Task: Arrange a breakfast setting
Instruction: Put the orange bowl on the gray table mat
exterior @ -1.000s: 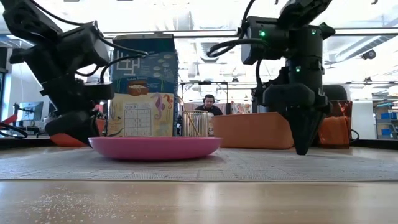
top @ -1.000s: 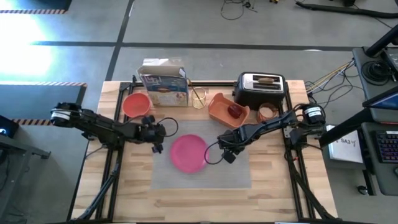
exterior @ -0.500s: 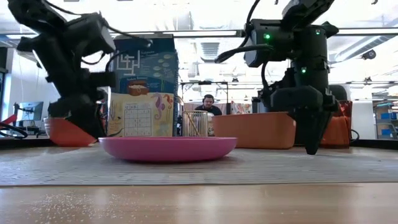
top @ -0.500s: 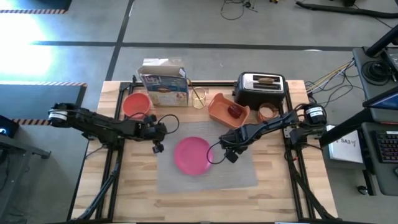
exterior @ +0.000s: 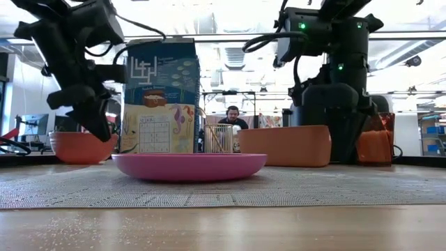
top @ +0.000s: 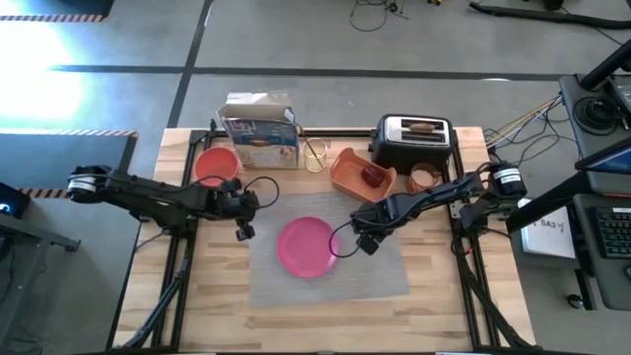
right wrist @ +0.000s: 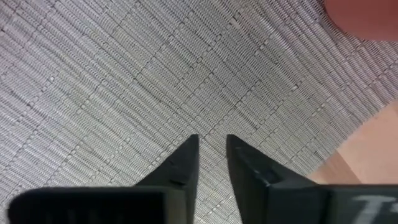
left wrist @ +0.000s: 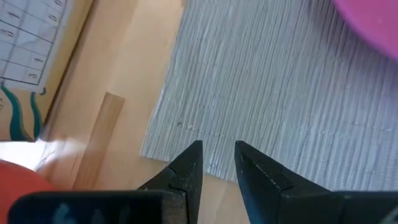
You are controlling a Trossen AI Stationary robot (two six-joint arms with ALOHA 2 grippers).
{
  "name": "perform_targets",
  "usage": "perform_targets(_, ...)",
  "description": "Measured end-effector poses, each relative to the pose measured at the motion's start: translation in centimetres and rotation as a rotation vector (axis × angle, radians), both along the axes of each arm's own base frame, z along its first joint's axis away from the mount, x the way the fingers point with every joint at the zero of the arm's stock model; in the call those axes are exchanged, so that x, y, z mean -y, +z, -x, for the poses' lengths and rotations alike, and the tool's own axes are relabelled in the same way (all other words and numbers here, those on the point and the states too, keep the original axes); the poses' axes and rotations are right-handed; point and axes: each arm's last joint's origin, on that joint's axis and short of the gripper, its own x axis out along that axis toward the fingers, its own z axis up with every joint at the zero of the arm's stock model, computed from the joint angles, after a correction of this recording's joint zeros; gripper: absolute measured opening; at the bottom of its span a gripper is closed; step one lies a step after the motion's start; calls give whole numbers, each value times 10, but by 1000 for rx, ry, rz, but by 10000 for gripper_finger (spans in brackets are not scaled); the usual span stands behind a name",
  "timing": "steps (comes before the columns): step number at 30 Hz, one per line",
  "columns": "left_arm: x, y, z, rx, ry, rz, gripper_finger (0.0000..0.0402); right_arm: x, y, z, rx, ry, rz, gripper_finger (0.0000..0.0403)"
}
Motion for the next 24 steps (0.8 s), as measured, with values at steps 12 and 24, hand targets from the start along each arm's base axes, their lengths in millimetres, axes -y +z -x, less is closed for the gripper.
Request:
perform_targets(12, -1, 10, -4, 90, 40, -31, 78, 0, 1, -2, 20, 23, 16, 152)
perform_targets(24, -3, 13, -17, -89, 69, -65, 165, 0, 2, -2, 25, 24, 17, 157)
